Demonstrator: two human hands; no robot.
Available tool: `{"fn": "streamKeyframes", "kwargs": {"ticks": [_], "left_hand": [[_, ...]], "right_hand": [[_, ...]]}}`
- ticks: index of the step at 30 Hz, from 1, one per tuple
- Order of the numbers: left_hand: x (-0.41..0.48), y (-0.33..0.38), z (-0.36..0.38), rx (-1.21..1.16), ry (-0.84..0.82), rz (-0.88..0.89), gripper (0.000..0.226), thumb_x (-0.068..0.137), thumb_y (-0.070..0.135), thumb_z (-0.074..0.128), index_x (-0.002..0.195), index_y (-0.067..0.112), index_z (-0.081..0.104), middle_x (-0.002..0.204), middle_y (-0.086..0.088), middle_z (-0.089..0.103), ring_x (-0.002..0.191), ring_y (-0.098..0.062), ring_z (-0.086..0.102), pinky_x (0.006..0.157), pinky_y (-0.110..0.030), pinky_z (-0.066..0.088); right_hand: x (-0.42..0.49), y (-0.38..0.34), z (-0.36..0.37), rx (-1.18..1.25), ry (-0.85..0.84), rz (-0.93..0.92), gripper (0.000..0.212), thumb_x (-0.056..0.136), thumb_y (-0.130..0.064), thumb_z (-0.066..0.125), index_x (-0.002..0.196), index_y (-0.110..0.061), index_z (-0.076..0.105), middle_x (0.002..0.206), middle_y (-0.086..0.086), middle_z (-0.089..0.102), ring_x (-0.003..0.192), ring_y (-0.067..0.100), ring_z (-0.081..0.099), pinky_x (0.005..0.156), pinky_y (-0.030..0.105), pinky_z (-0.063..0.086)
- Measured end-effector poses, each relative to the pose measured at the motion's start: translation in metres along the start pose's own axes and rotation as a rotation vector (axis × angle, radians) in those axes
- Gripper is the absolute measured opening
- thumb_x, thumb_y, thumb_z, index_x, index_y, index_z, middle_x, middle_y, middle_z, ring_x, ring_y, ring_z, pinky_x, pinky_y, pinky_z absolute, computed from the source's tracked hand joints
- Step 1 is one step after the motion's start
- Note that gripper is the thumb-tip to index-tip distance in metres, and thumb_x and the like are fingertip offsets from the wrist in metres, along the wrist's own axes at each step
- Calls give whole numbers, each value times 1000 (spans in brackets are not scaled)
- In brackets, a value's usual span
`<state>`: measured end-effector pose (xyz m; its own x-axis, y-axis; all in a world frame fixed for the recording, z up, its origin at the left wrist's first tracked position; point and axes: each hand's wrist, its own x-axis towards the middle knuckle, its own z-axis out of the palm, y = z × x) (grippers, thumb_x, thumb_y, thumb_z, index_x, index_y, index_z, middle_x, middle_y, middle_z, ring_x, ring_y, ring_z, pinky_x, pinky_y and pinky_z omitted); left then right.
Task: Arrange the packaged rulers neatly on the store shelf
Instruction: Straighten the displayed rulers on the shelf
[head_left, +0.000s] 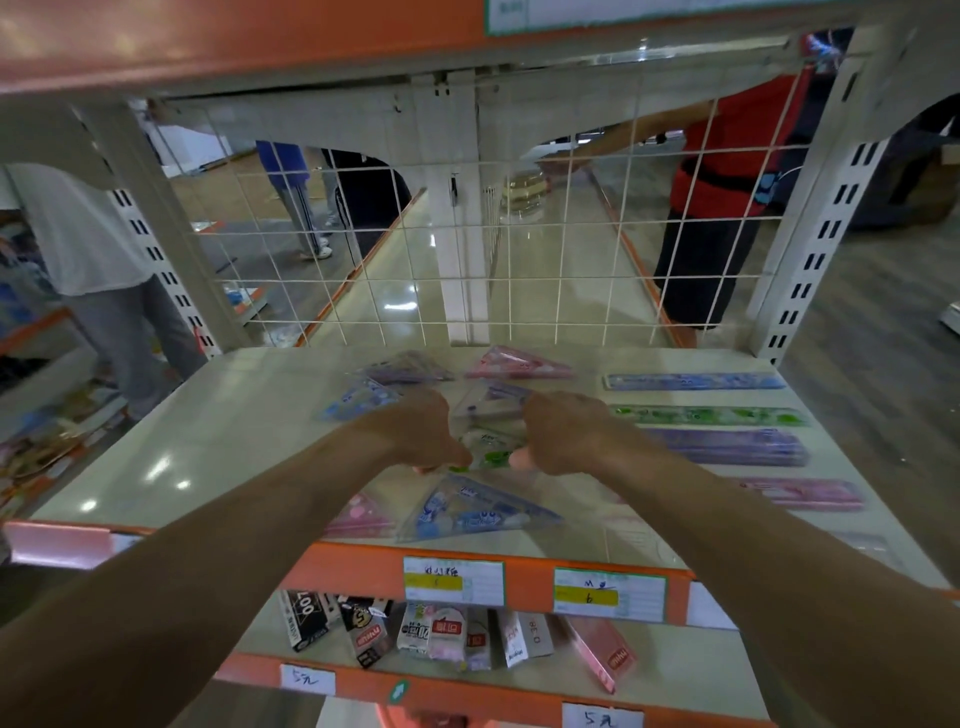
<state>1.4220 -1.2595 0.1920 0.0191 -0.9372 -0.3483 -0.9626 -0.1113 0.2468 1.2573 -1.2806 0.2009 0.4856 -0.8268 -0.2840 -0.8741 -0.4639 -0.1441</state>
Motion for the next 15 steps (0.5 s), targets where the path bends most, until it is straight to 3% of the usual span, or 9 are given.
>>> {"fn": "streamKeyframes", "kwargs": {"ticks": [10, 13, 15], "left_hand": [[-2, 1, 7, -33, -14, -28, 38, 83, 25, 68, 57, 14, 42, 54, 0, 42, 45, -11, 38, 48, -23, 32], [-4, 0, 9, -49, 10, -24, 26, 82, 27, 69, 76, 4, 57, 59, -1, 40, 50, -13, 39, 49, -24, 33], [-5, -3, 10, -94, 27, -11, 17, 82, 24, 70, 79, 8, 63, 66, -4, 49, 56, -16, 46, 54, -24, 39]], "right_hand": [[4, -5, 0, 73, -88, 33, 43, 84, -34, 69, 118, -11, 58, 115, 5, 61, 105, 24, 59, 82, 31, 45], [6, -3, 0, 67, -86, 27, 34, 82, -34, 70, 107, -13, 59, 100, 2, 60, 96, 23, 59, 75, 30, 44], [6, 0, 2, 86, -66, 14, 25, 82, -33, 70, 91, -15, 56, 87, 0, 57, 86, 22, 57, 69, 29, 42]]}}
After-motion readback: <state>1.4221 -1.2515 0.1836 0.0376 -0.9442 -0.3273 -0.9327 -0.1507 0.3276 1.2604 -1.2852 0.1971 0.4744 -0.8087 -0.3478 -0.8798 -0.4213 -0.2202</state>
